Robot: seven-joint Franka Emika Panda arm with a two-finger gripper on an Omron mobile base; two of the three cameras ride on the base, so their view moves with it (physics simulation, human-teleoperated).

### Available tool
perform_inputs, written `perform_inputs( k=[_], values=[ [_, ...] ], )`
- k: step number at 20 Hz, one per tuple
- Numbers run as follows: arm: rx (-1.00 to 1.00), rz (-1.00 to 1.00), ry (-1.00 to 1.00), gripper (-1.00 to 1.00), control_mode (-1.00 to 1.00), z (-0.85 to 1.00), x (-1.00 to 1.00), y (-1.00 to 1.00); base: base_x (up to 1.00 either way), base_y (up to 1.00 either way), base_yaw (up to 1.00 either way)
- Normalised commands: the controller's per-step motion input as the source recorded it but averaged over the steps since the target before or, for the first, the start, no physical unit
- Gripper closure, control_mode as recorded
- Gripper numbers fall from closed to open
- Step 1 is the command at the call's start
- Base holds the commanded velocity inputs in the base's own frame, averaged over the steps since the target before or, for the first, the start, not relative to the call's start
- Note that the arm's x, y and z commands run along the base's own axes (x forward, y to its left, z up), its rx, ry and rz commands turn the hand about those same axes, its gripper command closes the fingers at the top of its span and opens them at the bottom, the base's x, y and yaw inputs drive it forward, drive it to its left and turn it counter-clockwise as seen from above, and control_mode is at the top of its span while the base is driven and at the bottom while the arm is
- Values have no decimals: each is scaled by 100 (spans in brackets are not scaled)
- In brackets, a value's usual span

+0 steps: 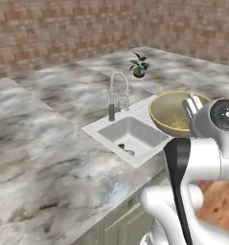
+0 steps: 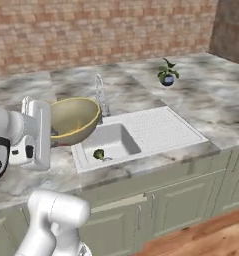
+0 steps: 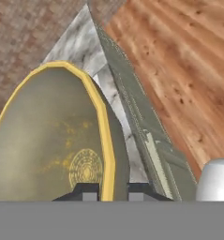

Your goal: Clear the mugs and bowl far away from the sink.

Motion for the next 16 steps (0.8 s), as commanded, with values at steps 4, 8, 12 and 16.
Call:
perform_inputs(
  k=[4,8,12,16],
  values=[
    [0,0,0,100,100,0,0,0,0,0,-100],
    [0,0,0,100,100,0,0,0,0,0,-100],
    [0,0,0,100,100,0,0,0,0,0,-100],
    [0,0,0,100,100,0,0,0,0,0,-100]
  ],
)
